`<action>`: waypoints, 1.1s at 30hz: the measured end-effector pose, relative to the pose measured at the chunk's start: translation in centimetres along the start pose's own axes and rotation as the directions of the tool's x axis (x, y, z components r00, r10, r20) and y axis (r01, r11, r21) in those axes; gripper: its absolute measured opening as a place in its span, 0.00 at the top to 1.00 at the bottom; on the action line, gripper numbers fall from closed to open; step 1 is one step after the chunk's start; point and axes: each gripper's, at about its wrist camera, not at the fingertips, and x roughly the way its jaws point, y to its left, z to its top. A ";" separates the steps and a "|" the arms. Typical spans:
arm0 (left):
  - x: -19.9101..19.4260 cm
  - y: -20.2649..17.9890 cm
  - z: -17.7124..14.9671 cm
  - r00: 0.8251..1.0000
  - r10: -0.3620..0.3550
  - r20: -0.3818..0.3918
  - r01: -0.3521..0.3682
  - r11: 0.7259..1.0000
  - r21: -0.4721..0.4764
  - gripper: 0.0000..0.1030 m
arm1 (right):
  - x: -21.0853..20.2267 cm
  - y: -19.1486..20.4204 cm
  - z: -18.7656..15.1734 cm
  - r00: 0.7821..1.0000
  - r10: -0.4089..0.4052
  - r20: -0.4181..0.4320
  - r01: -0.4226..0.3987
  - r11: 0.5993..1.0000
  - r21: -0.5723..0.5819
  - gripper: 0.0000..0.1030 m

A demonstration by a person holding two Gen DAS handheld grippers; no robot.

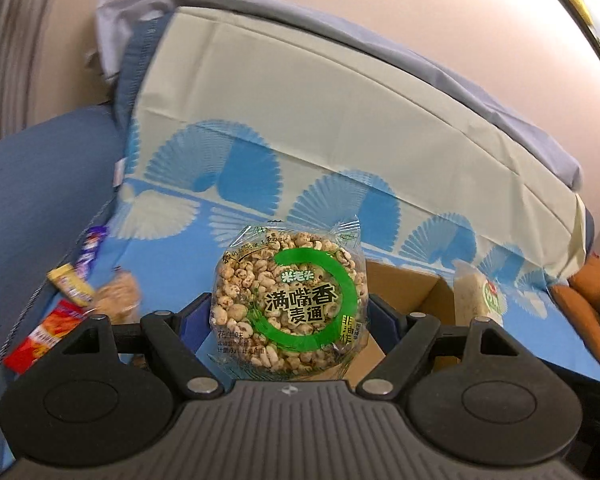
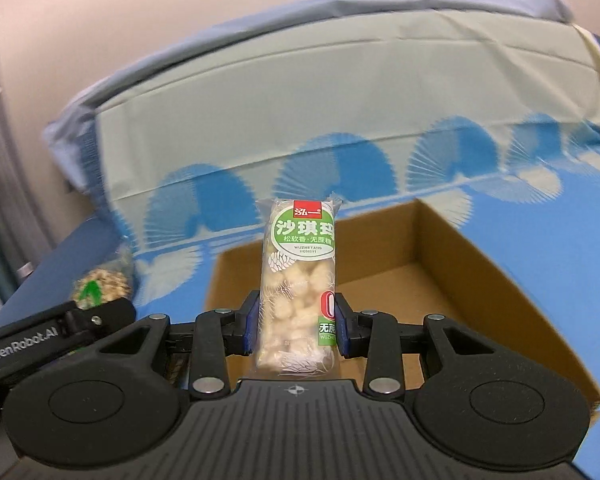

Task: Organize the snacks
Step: 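Carry both snacks over the cardboard box and open both grippers to drop them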

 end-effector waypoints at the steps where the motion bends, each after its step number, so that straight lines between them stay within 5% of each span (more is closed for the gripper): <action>1: 0.4 -0.7 0.1 1.000 -0.009 0.000 0.009 1.000 0.011 0.19 | 0.2 -0.6 0.2 1.000 -0.012 -0.004 0.012 1.000 0.017 0.64; 10: 3.1 -6.9 0.3 0.998 -0.067 -0.019 0.069 0.994 0.082 0.17 | 0.4 -4.6 1.2 0.996 -0.088 -0.012 0.089 0.989 0.118 0.63; 16: 3.2 -8.0 -0.1 0.997 -0.078 -0.022 0.080 0.993 0.091 0.12 | 0.3 -5.6 1.4 0.991 -0.130 -0.018 0.131 0.982 0.138 0.48; 27: 0.6 -5.5 0.4 0.998 -0.069 0.006 0.068 0.995 0.072 0.12 | 0.4 -5.1 1.4 0.989 -0.146 -0.020 0.148 0.981 0.126 0.48; 33: -3.2 -0.6 1.7 0.994 0.002 0.107 -0.011 0.997 0.078 0.12 | 0.5 -3.6 1.2 0.990 -0.142 -0.007 0.142 0.987 0.070 0.48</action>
